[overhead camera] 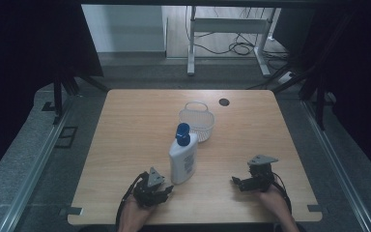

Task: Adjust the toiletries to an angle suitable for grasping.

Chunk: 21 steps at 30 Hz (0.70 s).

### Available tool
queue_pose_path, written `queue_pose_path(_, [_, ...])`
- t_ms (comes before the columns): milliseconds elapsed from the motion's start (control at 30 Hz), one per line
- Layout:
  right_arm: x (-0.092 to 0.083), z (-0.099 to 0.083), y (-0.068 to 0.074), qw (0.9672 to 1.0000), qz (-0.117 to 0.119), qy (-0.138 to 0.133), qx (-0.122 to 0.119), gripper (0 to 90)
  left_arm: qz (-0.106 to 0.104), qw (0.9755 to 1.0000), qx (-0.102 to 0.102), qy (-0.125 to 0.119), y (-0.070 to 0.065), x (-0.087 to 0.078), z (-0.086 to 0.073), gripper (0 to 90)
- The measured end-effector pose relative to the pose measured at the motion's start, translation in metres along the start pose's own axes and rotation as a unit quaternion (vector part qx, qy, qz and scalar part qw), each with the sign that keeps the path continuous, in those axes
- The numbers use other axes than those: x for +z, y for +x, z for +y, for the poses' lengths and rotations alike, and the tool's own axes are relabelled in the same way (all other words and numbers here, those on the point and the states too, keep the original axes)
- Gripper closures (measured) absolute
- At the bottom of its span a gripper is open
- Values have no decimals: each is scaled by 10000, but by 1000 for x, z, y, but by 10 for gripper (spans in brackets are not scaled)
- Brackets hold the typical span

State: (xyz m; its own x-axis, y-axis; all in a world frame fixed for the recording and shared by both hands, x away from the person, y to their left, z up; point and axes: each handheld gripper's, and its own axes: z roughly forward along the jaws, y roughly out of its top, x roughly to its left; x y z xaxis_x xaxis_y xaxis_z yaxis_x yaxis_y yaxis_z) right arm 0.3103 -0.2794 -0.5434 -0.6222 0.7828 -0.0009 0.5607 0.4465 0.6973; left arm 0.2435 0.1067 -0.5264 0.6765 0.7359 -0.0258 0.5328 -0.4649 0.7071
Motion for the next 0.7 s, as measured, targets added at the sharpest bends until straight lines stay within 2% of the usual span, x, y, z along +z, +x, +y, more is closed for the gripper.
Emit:
queue_pose_path(267, [0, 0, 0, 10000, 0, 0, -1, 0, -15, 10000, -44, 21, 7, -1, 2, 615])
queue_pose_path(533, [0, 0, 0, 10000, 1, 0, -1, 0, -92, 9997, -226, -49, 18, -1, 6, 758])
queue_pose_path(700, [0, 0, 0, 10000, 3, 0, -3, 0, -118, 9996, -267, -27, 22, 2, 8, 828])
